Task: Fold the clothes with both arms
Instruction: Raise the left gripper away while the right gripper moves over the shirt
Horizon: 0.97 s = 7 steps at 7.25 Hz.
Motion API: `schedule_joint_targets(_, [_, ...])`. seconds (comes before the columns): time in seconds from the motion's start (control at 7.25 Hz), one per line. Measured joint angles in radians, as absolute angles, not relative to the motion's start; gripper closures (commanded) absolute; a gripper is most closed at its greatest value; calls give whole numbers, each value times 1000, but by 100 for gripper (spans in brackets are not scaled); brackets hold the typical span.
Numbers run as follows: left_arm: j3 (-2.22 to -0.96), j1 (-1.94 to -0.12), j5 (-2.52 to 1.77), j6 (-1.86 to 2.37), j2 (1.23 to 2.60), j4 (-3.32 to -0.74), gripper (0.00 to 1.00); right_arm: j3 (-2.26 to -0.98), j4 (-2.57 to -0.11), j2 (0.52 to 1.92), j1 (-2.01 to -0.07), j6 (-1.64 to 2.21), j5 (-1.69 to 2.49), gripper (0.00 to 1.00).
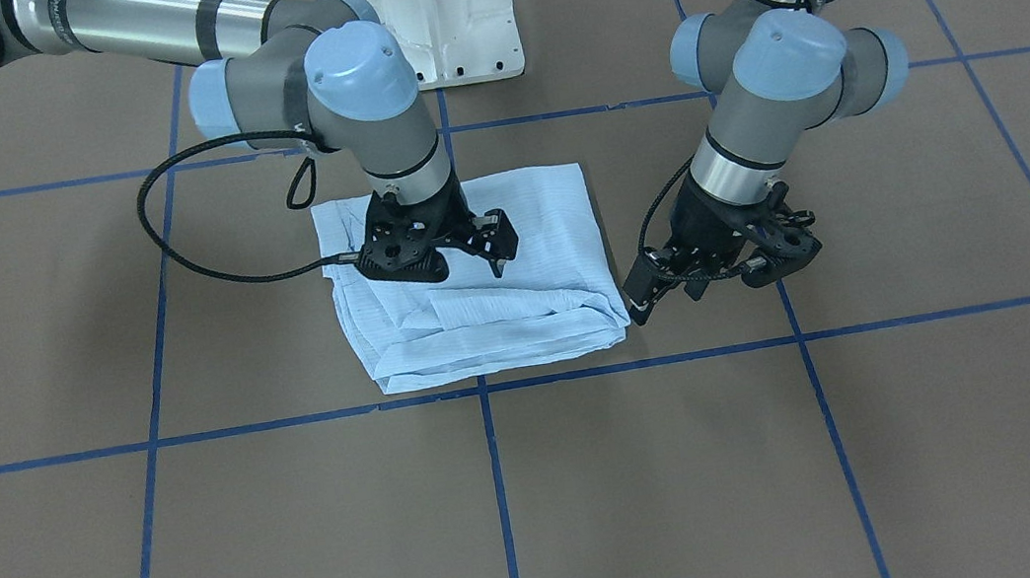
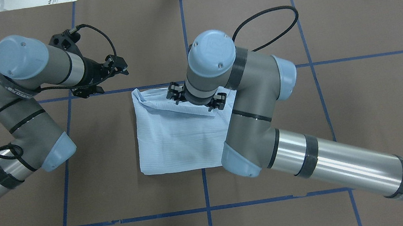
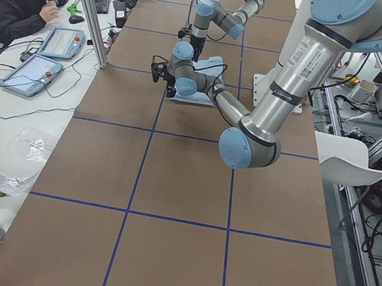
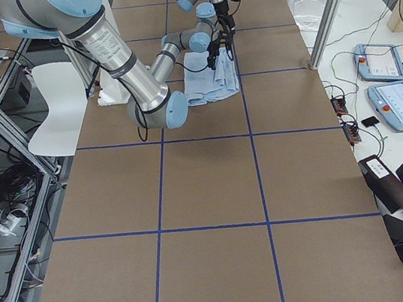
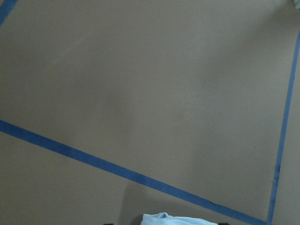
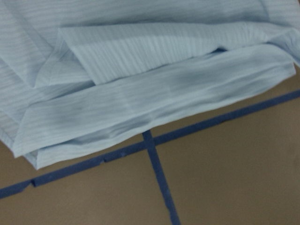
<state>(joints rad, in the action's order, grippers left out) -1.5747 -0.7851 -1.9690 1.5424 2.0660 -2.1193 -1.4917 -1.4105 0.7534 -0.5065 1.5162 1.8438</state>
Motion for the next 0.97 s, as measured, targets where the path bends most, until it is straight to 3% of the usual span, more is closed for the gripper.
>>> schedule_joint_targets(0.41, [-1589, -873, -2062, 1474, 2028, -2118, 0, -1358, -1413, 681, -435, 1339, 1736, 0])
schedule_joint_targets(0.97, [-1597, -894, -2079, 1466, 2008, -2118, 0, -1156, -1342, 579, -482, 1207, 1660, 0])
